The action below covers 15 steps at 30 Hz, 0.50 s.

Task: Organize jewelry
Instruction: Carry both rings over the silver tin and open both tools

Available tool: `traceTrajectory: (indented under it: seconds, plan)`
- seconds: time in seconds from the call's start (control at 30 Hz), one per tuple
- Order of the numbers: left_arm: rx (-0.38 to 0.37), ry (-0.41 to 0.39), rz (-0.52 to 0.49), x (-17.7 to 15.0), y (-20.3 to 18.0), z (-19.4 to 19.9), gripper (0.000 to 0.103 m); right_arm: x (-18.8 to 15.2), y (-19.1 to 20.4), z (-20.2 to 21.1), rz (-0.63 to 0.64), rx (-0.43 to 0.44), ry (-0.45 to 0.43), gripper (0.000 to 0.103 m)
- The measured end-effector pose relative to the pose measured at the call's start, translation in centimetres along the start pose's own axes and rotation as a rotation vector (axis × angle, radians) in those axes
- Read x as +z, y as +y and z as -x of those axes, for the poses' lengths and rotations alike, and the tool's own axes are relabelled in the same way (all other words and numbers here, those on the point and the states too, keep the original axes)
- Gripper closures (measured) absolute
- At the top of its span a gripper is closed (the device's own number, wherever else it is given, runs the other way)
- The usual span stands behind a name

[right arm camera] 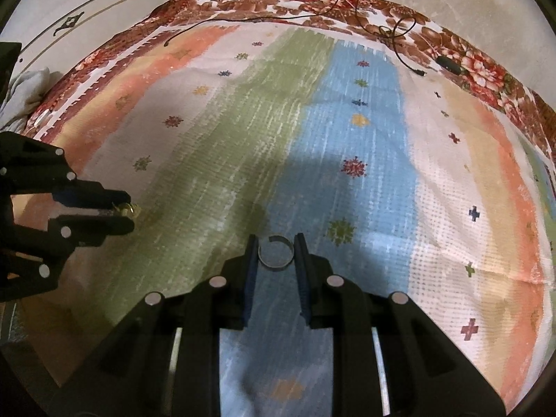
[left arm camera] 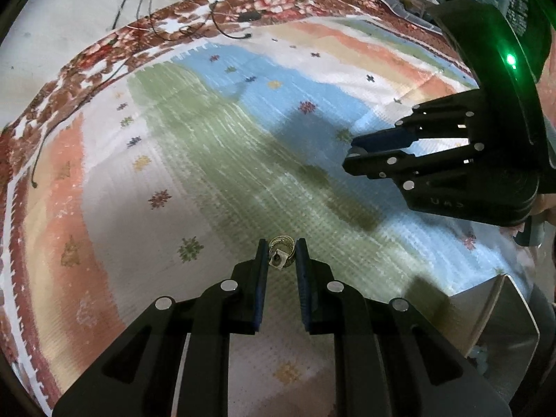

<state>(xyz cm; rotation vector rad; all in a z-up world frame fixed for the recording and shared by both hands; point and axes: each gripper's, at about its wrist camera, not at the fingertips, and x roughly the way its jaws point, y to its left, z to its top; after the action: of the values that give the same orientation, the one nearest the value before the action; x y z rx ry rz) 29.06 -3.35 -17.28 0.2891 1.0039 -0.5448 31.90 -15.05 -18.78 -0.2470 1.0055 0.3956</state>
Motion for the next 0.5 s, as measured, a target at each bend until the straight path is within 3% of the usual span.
traceTrajectory:
  seconds: [0.5]
  plan:
    - [0.020, -0.065, 0.062, -1.1, -0.5, 5.7, 0.088, -0.2, 2.1, 5.9, -0.009, -0.006, -0.071, 0.081]
